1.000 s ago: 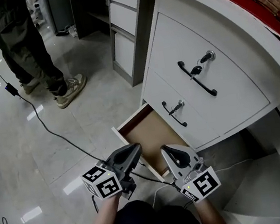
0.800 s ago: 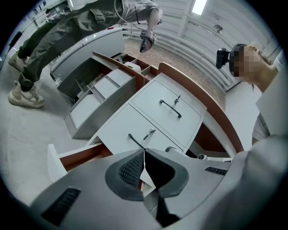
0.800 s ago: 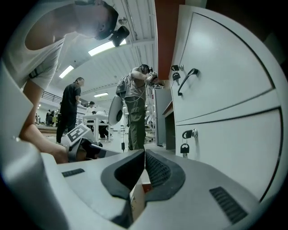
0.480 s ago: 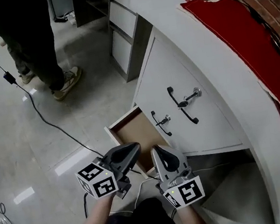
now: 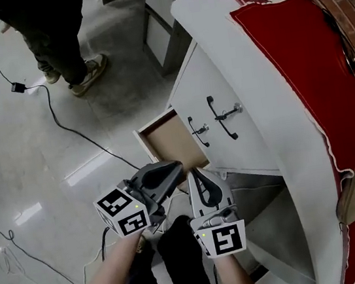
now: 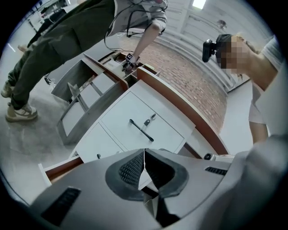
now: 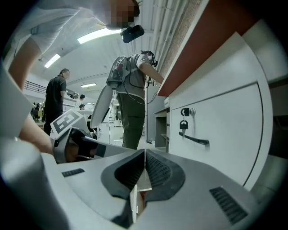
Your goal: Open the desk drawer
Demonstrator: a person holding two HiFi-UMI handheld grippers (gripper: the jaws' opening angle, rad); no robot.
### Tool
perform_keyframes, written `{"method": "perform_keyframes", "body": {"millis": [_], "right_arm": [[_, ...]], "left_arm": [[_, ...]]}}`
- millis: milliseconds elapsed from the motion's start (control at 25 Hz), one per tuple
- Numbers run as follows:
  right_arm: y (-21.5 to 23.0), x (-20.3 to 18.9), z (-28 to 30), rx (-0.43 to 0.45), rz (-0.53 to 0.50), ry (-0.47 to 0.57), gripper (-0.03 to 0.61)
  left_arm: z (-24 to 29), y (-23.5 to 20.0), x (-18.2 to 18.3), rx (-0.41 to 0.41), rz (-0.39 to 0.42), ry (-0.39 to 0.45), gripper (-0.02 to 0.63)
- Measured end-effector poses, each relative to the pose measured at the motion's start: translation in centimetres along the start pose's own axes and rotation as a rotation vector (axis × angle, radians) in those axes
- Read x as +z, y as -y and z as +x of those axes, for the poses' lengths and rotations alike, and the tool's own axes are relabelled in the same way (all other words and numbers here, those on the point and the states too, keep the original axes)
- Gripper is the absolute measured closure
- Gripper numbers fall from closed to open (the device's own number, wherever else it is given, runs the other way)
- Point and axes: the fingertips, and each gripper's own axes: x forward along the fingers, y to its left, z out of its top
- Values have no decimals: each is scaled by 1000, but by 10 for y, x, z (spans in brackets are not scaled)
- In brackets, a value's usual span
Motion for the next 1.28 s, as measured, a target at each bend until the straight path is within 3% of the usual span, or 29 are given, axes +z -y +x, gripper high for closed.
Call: {"method": "perform_keyframes", "body": {"millis": [200, 480, 600, 680, 800, 960, 1160, 1280], "right_arm": [[4, 28, -20, -85, 48, -9, 560], [27, 38, -46, -220, 88, -18, 560], [33, 42, -53, -242, 95, -21, 558], [36, 45, -56, -243, 98, -15, 560], [36, 46, -60, -241, 114, -13, 560], [32, 48, -65, -217, 98, -24, 558], [30, 52, -68, -210, 121, -16, 558], [31, 53, -69, -210, 125, -13, 560]], "left_arm": [[0, 31, 14, -2, 1, -77, 600], [-3, 49, 27, 14, -60, -98, 598], [0, 41, 27, 41, -145, -65, 598], [7, 35, 24, 41, -257, -25, 598], [25, 25, 13, 30, -390, -55, 598], [57, 27, 11, 8, -424, -89, 597], [85, 10, 40, 5, -522, -14, 595], [103, 11, 38, -18, -530, -63, 561]]}}
